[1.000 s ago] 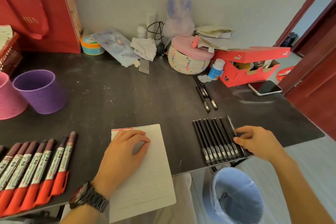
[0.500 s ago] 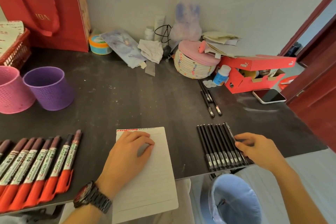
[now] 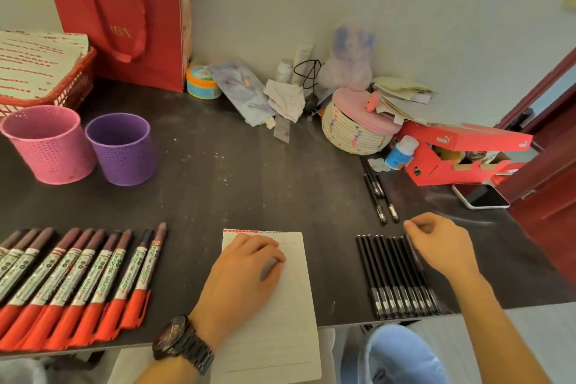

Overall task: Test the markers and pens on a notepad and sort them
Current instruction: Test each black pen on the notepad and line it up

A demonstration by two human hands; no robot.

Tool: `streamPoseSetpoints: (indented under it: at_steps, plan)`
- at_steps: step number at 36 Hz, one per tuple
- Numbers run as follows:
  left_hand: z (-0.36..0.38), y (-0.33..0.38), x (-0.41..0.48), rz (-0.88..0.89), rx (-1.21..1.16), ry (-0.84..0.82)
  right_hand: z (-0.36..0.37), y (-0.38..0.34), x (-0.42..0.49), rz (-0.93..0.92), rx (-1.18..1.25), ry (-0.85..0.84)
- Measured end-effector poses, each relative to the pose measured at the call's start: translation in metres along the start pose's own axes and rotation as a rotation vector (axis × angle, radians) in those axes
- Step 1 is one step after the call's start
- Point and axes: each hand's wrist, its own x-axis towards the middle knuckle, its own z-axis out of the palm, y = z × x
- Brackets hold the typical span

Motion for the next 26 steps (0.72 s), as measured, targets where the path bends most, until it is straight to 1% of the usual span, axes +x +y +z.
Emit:
streamPoseSetpoints:
  at_steps: [2,4,8,10,12,14,16,18,20,21,24,26]
  plan:
    - [0.001,0.000,-0.001,0.027,0.031,0.013,0.008,-0.020,0.014,-0.023,0.016,0.010]
    - [0.003,0.001,-0.002,0.052,0.073,0.022,0.017,-0.035,0.030,-0.036,-0.025,-0.004]
    - [0.003,0.004,-0.003,0.085,0.159,0.043,0.032,-0.056,0.051,-0.012,-0.241,-0.092]
    - [0.002,0.005,-0.004,0.104,0.183,0.049,0.039,-0.061,0.055,0.020,-0.301,-0.109]
    - [0.000,0.007,-0.003,0.109,0.187,0.043,0.042,-0.065,0.055,0.065,-0.301,-0.109]
    - [-0.001,0.009,-0.003,0.108,0.185,0.034,0.041,-0.070,0.051,0.094,-0.226,-0.125]
    - [-0.001,0.010,-0.003,0.104,0.182,0.023,0.038,-0.075,0.042,0.097,-0.016,-0.126]
    - [-0.002,0.011,-0.003,0.098,0.180,0.012,0.033,-0.079,0.022,0.105,0.360,-0.136]
    - [-0.002,0.011,-0.003,0.096,0.184,0.005,0.028,-0.087,-0.010,0.116,0.776,-0.189]
    - [-0.003,0.012,-0.003,0.095,0.186,0.002,0.027,-0.091,-0.028,0.105,0.928,-0.216]
    - [-0.005,0.014,-0.003,0.093,0.188,-0.005,0.030,-0.102,-0.080,0.113,1.244,-0.246]
    - [-0.007,0.015,-0.002,0.079,0.176,-0.010,0.037,-0.107,-0.111,0.144,1.341,-0.250]
